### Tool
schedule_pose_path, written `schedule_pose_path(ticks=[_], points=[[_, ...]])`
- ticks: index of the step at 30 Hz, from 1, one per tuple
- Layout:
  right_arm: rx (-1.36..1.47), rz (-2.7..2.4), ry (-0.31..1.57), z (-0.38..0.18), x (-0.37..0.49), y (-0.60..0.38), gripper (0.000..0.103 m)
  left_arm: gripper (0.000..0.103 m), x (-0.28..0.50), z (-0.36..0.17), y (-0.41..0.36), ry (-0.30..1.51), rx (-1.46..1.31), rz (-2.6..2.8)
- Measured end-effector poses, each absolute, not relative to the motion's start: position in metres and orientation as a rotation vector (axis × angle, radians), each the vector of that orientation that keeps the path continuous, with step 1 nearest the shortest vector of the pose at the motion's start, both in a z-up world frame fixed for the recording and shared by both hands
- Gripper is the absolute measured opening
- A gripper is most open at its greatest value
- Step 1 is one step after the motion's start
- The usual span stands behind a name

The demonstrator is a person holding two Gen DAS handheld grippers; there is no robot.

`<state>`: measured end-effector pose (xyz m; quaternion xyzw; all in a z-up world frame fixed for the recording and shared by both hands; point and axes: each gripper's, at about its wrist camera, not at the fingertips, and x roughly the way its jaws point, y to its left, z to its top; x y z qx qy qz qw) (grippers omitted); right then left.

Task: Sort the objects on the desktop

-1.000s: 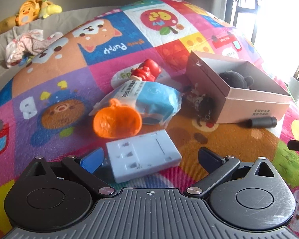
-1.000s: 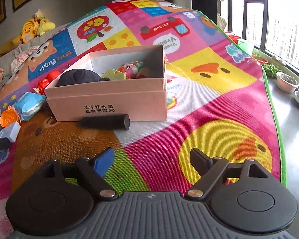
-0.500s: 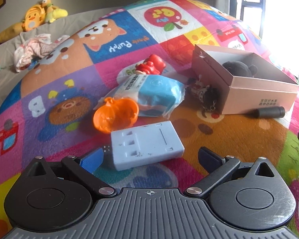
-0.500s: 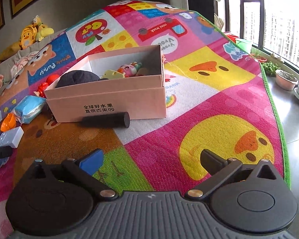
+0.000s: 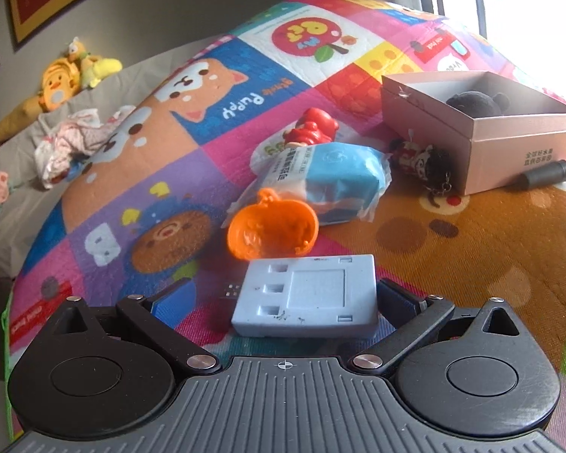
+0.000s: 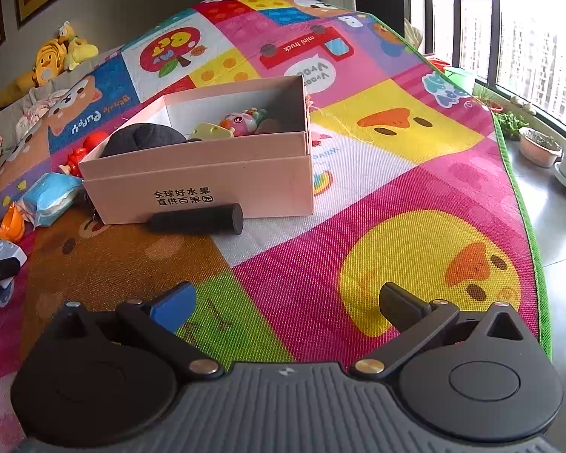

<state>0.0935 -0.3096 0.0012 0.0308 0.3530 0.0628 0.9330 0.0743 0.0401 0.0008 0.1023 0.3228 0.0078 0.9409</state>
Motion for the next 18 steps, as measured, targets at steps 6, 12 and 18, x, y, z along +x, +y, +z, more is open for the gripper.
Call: schedule_pose_path(ticks=[6,12,18], points=[[0.047,0.122,0.727,0.001,0.094,-0.307,0.103,0.103,0.085,-0.001,0.049,0.676,0.205,-0.054],[0.047,0.19,0.678,0.008,0.089,-0.304,0.103,0.101,0.094,-0.001,0.052,0.713,0.115,-0.046],[0.044,0.219,0.695,0.02,0.114,-0.27,0.103,0.096,0.075,0.009,0.044,0.674,0.068,-0.083]])
